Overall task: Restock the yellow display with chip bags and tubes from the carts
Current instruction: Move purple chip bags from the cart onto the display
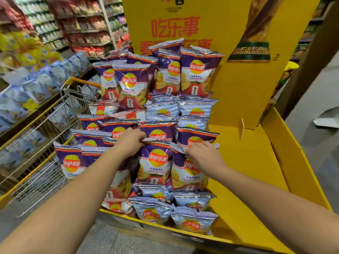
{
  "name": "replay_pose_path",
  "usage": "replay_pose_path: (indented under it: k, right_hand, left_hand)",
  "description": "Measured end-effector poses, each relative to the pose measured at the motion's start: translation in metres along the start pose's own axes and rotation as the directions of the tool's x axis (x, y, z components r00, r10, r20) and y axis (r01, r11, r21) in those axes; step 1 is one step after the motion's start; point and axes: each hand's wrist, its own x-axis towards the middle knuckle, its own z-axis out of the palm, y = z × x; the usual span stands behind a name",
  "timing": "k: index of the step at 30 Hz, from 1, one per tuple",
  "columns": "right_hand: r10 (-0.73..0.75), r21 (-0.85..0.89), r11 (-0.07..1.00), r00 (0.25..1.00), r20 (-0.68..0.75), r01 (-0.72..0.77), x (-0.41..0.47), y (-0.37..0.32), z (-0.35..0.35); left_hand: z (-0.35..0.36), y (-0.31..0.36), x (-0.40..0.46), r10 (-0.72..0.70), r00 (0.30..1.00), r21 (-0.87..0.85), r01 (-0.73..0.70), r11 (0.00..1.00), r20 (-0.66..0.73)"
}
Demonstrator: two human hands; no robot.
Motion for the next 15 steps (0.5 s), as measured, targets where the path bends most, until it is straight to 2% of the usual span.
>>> replay_pose_path:
  k: [2,4,7,10,15]
  right_hand:
    - [-0.049,-0.007,0.999,0.998,-0.037,0.049,-0.007,-0.003,0.015]
    - [-0.023,0.032,0.999,0.999,-0.031,0.024,-0.004,-0.002,0.021]
    - [0.111,0.107,0.987,0.987,0.113,-0.123,0.010,0.001,0.009]
    - [0.256,0.105,0.951,0.931,0.260,-0.291,0.021,0.004,-0.006]
    - [0.412,0.125,0.873,0.850,0.328,-0.471,0.023,-0.005,-0.031]
  left_hand:
    - [0.004,0.000,-0.004,-0.059,0.998,0.031,0.059,0.998,0.003]
    - [0.004,0.004,-0.007,-0.097,0.995,0.046,0.098,0.994,-0.037]
    - [0.002,0.015,-0.013,-0.141,0.984,0.018,0.144,0.989,-0.112]
    - [0.002,0.026,-0.021,-0.185,0.972,-0.019,0.185,0.983,-0.142]
    - [-0.008,0.046,-0.043,-0.156,0.965,-0.053,0.148,0.988,-0.211]
